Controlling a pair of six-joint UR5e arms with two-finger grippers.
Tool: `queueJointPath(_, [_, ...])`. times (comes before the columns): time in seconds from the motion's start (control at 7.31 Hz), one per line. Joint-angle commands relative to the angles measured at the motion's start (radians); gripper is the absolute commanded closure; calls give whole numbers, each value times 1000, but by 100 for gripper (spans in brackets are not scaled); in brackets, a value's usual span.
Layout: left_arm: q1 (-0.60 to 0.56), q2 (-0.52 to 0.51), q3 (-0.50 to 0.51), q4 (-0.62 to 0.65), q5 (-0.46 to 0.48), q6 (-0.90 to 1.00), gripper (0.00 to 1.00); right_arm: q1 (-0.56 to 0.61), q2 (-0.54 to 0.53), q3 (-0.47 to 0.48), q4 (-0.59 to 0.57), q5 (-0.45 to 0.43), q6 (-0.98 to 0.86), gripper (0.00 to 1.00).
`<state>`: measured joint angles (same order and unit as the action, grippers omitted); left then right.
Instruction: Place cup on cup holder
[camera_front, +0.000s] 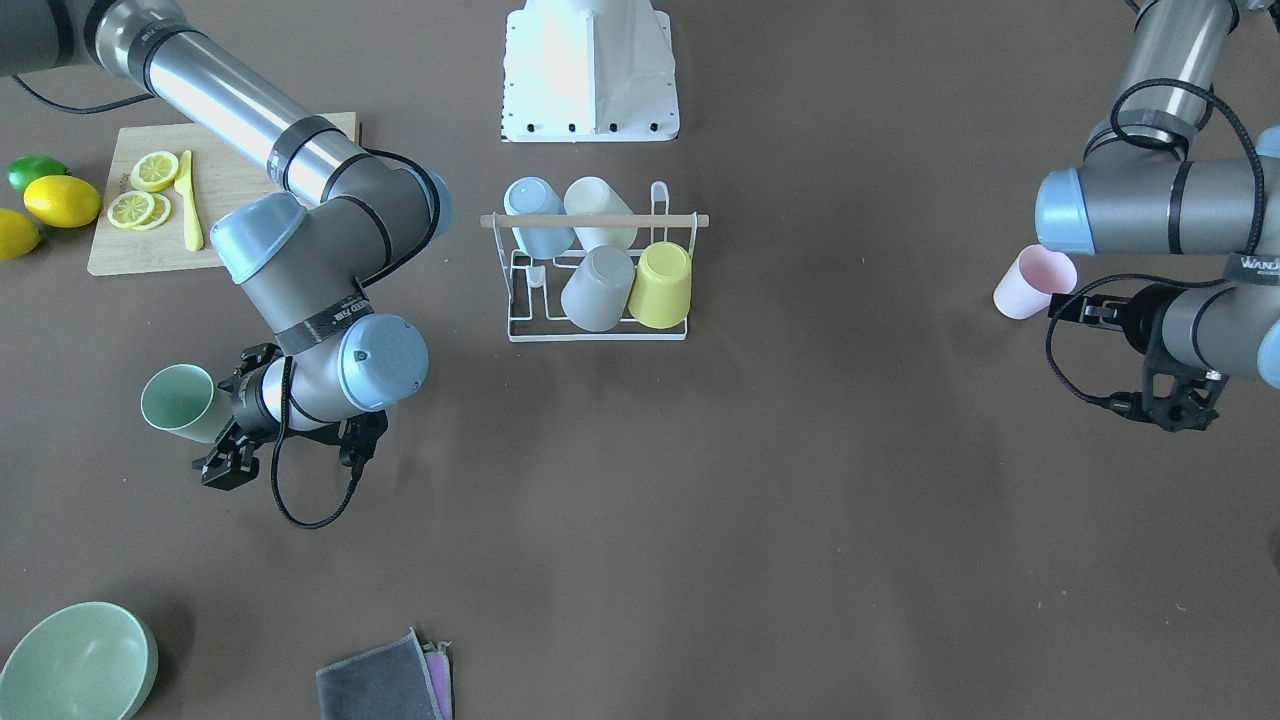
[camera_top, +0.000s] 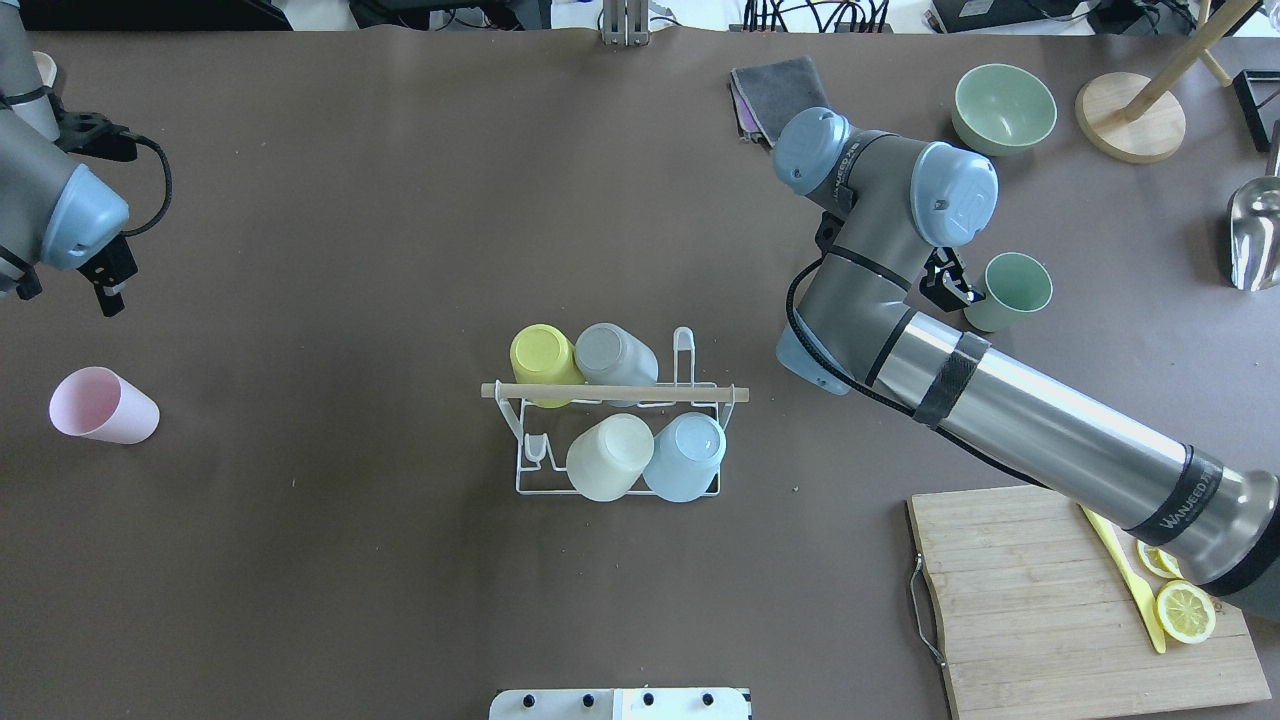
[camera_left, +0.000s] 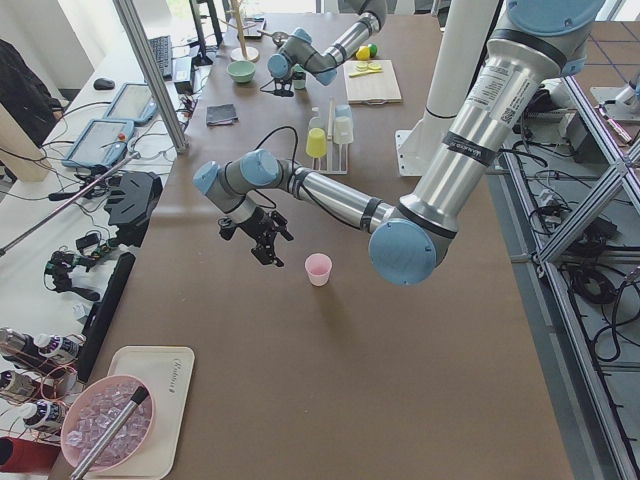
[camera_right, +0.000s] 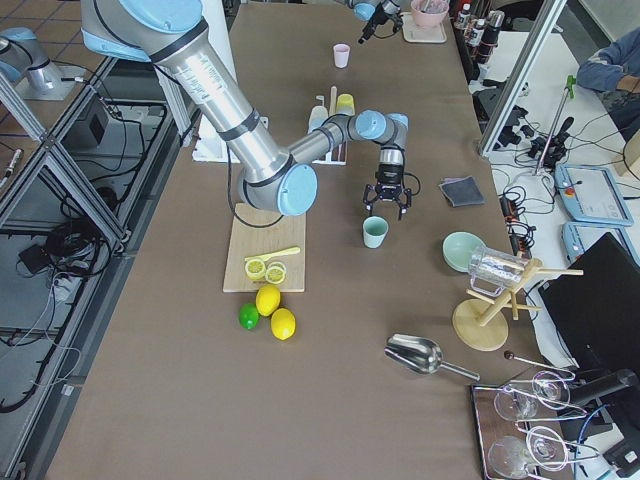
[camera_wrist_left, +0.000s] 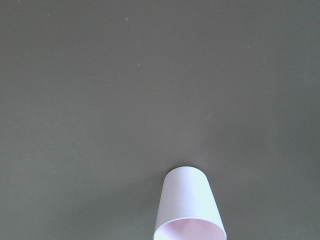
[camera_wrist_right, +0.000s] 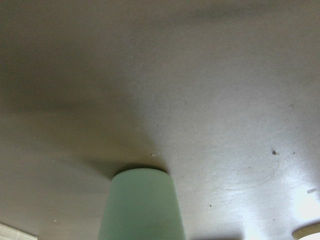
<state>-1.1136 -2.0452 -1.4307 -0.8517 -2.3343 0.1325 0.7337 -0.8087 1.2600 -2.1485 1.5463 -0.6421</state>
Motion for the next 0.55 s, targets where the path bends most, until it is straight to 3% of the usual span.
queueJointPath(0.0, [64, -1, 44, -26, -14, 1, 2, 1, -3, -1, -2, 31, 7, 0])
queueJointPath(0.41, [103, -4, 98, -53, -17, 10, 2, 3, -36, 5, -2, 40, 4, 0])
